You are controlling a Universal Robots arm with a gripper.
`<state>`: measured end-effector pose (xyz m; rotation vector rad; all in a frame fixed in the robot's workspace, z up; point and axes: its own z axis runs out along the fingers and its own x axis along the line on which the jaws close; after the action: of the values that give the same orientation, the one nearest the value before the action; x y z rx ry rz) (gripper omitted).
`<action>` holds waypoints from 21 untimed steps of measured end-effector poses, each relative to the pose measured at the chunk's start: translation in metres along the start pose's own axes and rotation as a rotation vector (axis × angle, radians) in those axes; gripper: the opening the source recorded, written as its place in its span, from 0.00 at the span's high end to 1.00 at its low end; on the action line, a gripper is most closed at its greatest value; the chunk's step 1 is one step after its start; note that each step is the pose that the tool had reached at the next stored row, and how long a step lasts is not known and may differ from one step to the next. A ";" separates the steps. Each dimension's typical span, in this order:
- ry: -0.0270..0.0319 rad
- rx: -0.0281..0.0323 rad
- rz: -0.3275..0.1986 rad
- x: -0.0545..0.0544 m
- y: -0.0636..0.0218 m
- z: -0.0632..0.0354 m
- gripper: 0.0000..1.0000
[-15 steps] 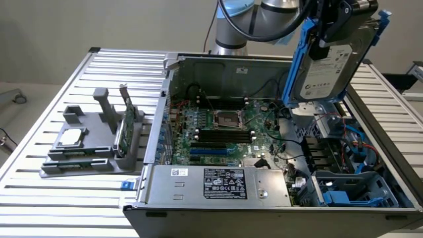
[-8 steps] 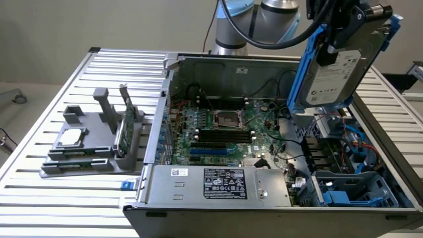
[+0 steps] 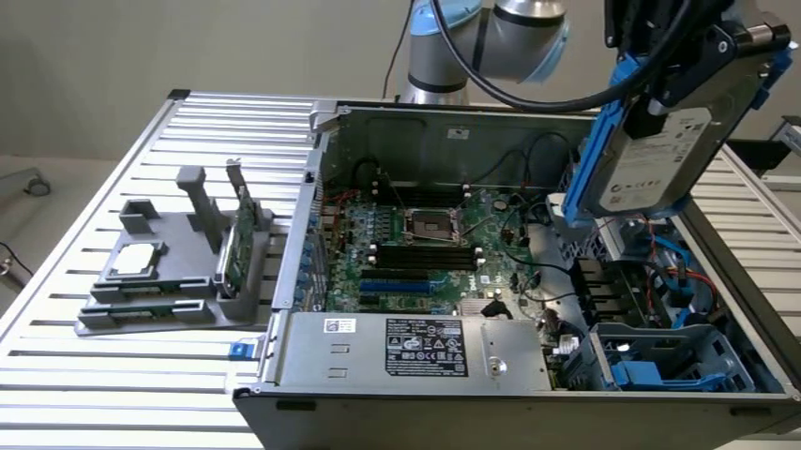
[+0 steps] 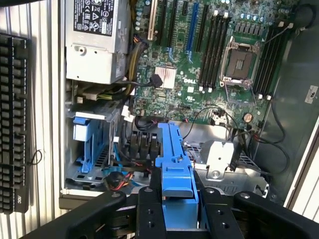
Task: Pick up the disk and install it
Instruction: 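Pick up the disk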
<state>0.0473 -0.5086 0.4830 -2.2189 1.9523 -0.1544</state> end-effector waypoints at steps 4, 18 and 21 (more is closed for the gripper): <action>-0.0006 0.0000 0.000 0.010 -0.0059 0.0008 0.67; -0.0006 0.0001 0.000 0.048 -0.0120 0.0005 0.67; -0.0006 0.0001 0.000 0.056 -0.0119 0.0001 0.67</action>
<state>0.0662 -0.5623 0.4830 -2.2182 1.9525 -0.1538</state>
